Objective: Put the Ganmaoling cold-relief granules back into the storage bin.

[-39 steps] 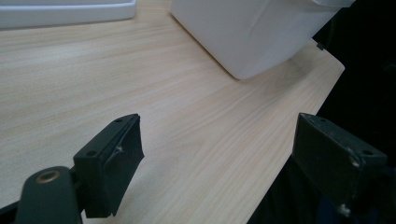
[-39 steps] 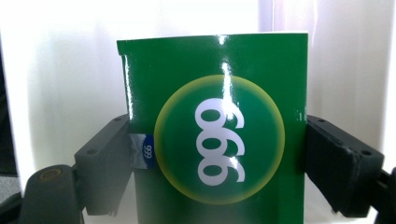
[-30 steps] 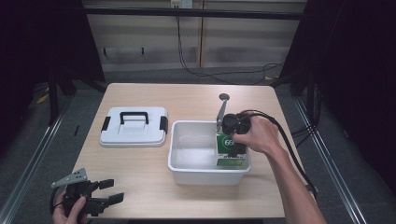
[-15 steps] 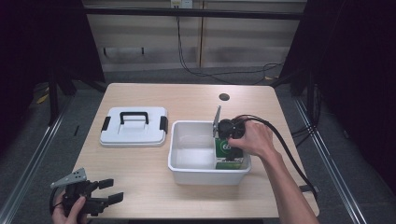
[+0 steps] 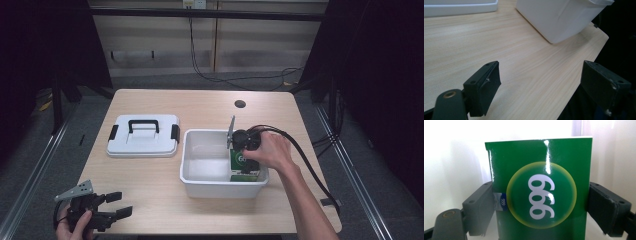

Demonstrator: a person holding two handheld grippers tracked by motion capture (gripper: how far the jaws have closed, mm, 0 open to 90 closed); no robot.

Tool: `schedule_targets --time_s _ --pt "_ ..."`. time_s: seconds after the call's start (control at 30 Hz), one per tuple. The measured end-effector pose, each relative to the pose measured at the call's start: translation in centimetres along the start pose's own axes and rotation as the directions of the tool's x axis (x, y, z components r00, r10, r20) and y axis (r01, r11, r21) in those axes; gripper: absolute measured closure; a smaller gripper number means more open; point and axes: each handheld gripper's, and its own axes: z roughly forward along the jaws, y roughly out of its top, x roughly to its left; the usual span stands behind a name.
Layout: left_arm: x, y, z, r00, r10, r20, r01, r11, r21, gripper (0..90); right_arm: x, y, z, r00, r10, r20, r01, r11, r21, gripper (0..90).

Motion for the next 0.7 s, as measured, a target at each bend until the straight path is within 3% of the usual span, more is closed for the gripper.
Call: schedule_targets --time_s 0.33,0.7 --pt "0.0 -0.01 0.03 1.0 0.002 0.0 -0.002 1.0 0.003 16.0 0.05 0.39 0.67 0.9999 -0.012 -0.01 0.012 1.0 0.025 14.0" --pt "0.03 0.0 0.01 1.0 0.006 0.0 -0.006 1.0 0.004 16.0 0.03 0.48 0.94 0.9999 0.01 -0.011 -0.009 1.0 0.029 13.3"
